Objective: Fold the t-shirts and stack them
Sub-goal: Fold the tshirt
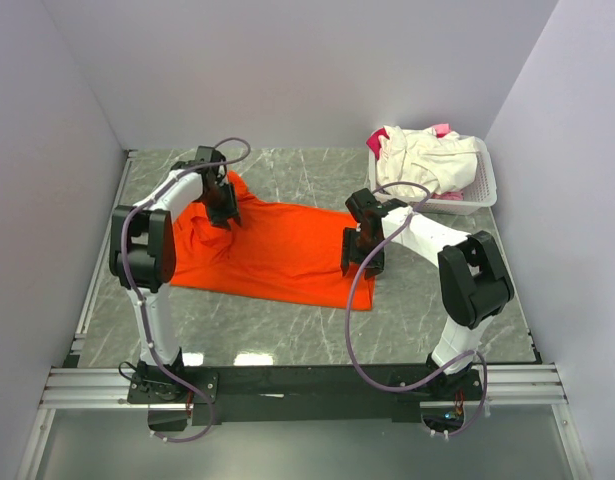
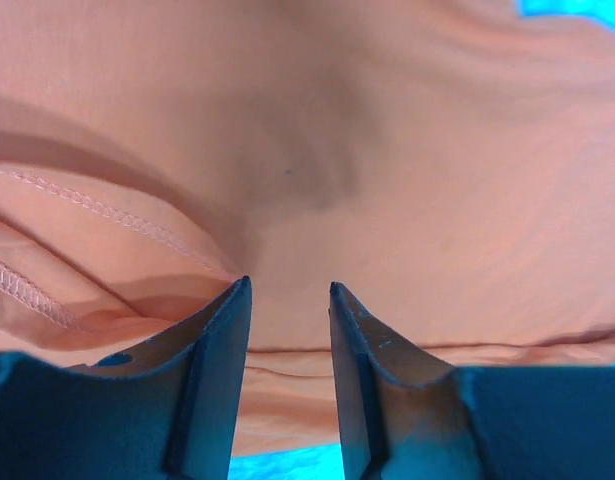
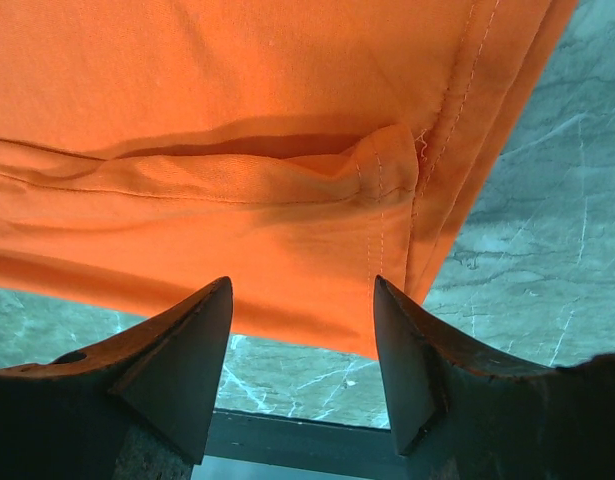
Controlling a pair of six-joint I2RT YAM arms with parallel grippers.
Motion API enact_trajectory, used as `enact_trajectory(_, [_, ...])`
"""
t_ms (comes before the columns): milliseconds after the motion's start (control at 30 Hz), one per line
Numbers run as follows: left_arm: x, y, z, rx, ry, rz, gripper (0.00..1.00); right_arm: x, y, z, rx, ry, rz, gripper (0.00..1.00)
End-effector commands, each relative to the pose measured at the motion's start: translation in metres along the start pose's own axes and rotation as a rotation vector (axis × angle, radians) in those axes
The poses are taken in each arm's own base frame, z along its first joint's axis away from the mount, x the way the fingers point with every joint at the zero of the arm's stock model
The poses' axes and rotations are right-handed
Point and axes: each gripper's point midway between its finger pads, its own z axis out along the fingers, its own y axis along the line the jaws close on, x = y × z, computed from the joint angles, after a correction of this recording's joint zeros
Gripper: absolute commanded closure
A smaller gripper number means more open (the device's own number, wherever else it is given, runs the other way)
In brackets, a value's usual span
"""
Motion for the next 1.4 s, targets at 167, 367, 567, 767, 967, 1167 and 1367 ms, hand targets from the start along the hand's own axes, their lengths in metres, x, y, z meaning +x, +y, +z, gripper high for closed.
enact_trajectory(167, [-0.052,-0.026,-0.091,0.116,-0.284,-0.055,0.53,-0.016,0.009,-0.006,-0.018,-0.036,-0.011,0.35])
enact_trajectory(367, [-0.035,0.056,-0.084,0.030,-0.268,-0.255,0.53,-0.014,0.007,-0.005,-0.016,-0.031,-0.018,0.35])
enact_trajectory(567, [-0.015,0.085,-0.074,0.032,-0.252,-0.300,0.53,-0.012,0.005,-0.005,-0.009,-0.028,-0.030,0.35])
enact_trajectory(767, [0.001,0.096,-0.053,0.035,-0.204,-0.345,0.54,-0.013,0.003,-0.007,-0.003,-0.031,-0.036,0.35])
enact_trajectory(967, [-0.001,0.092,-0.033,0.078,-0.187,-0.350,0.54,-0.013,0.002,-0.007,-0.002,-0.028,-0.037,0.35])
enact_trajectory(1167, [-0.009,0.090,-0.012,0.083,-0.160,-0.342,0.54,-0.013,0.002,-0.006,-0.002,-0.022,-0.040,0.35])
enact_trajectory(1367, [-0.022,0.073,-0.009,0.116,-0.171,-0.316,0.54,-0.016,0.003,-0.007,-0.004,-0.029,-0.033,0.35])
